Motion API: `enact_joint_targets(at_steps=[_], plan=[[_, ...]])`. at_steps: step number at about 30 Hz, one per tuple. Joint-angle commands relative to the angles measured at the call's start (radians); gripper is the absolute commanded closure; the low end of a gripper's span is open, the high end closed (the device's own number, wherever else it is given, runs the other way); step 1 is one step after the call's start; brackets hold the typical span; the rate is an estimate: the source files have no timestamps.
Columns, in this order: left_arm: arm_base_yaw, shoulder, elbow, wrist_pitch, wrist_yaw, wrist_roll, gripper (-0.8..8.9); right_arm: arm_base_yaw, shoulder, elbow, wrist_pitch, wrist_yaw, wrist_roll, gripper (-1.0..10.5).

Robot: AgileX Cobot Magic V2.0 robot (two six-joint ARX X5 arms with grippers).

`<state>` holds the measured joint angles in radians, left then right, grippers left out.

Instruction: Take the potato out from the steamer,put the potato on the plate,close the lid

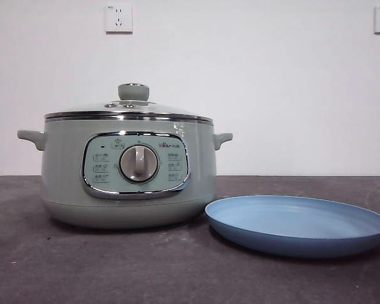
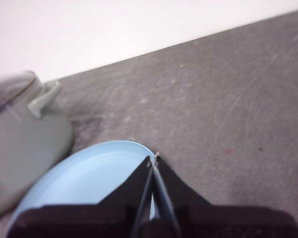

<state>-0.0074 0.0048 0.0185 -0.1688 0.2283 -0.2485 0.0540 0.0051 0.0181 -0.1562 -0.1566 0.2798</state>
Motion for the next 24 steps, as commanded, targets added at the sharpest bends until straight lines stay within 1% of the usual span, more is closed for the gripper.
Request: enact_joint_targets(at_steps=[1, 2, 4, 7, 10, 13, 15, 18, 21, 24], plan=[[0.002, -0.003, -0.002, 0.026, 0.034, -0.135, 8.22, 0.002, -0.003, 0.014, -0.001, 0.001, 0.188, 9.6], [0.002, -0.003, 0.006, 0.026, 0.045, -0.145, 8.22, 0.002, -0.001, 0.025, -0.002, 0.003, 0.218, 9.6], [0.002, -0.003, 0.032, 0.021, 0.066, -0.149, 8.22, 0.002, 0.009, 0.055, -0.002, 0.002, 0.237, 9.6], [0.002, -0.002, 0.082, -0.011, 0.068, -0.163, 8.21, 0.002, 0.039, 0.106, -0.004, -0.004, 0.236, 9.6], [0.002, 0.009, 0.149, -0.078, 0.068, -0.175, 8.22, 0.002, 0.094, 0.174, -0.010, -0.045, 0.235, 9.6], [0.002, 0.042, 0.222, -0.145, 0.090, -0.171, 8.21, 0.002, 0.173, 0.254, -0.027, -0.108, 0.209, 9.6], [0.002, 0.071, 0.266, -0.171, 0.130, -0.167, 8.22, 0.002, 0.234, 0.320, -0.066, -0.149, 0.172, 9.6], [0.002, 0.129, 0.335, -0.207, 0.196, -0.145, 8.21, 0.002, 0.339, 0.435, -0.161, -0.225, 0.090, 9.6], [0.002, 0.193, 0.407, -0.253, 0.257, -0.087, 8.22, 0.002, 0.439, 0.552, -0.270, -0.327, -0.015, 9.6], [0.002, 0.262, 0.482, -0.316, 0.330, 0.001, 8.22, 0.010, 0.526, 0.664, -0.385, -0.418, -0.123, 9.6]])
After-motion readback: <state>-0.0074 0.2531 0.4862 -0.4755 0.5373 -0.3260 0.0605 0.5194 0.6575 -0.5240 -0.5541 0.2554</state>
